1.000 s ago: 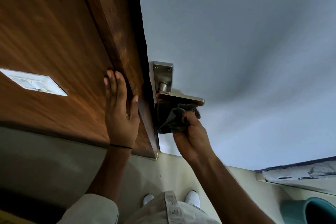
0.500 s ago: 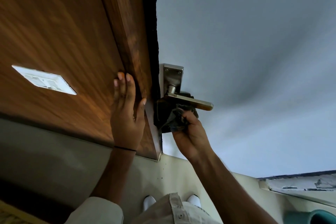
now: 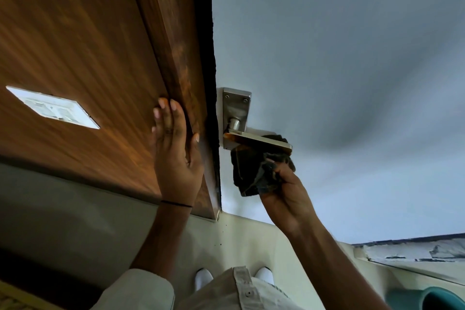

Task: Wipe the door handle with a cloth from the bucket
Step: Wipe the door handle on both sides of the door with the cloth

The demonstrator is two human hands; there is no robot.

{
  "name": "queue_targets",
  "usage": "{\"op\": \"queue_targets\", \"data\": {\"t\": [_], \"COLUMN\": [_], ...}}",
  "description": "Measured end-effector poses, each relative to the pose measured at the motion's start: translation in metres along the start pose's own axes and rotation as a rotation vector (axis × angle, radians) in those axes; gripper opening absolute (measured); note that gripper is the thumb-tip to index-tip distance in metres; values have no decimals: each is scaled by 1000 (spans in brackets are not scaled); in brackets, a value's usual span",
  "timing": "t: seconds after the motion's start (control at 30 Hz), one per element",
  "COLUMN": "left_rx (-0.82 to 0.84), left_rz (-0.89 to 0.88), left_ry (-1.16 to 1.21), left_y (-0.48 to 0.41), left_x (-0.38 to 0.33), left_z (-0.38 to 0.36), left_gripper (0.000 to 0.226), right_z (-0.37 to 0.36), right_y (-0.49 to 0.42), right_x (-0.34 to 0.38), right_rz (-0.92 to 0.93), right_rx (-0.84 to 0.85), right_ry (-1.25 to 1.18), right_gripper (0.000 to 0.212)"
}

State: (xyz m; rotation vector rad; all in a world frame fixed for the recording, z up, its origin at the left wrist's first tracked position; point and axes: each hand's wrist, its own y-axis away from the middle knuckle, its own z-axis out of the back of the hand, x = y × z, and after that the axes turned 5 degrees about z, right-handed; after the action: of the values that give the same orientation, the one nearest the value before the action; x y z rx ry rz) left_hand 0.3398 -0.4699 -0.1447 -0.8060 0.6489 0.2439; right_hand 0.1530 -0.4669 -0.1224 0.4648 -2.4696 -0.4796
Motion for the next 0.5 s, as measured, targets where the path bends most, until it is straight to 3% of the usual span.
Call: {"op": "queue_targets", "data": {"t": [0.23,0.4,0.5], "left_rx": [22,8,13], "left_rz": [25,55,116], "left_ry": [4,-48,-124], "left_y": [1,3,4], "left_x": [-4,-7,-14], "left_z": [1,1,2], "left_gripper": [72,70,69], "right_z": [-8,30,44], "right_y": [-9,10,26], "right_x": [-7,21,46], "right_rz": [-54,63,129], "right_rx": [-12,-44,-110], "right_ry": [24,74,276], "right_gripper": [29,48,32]}}
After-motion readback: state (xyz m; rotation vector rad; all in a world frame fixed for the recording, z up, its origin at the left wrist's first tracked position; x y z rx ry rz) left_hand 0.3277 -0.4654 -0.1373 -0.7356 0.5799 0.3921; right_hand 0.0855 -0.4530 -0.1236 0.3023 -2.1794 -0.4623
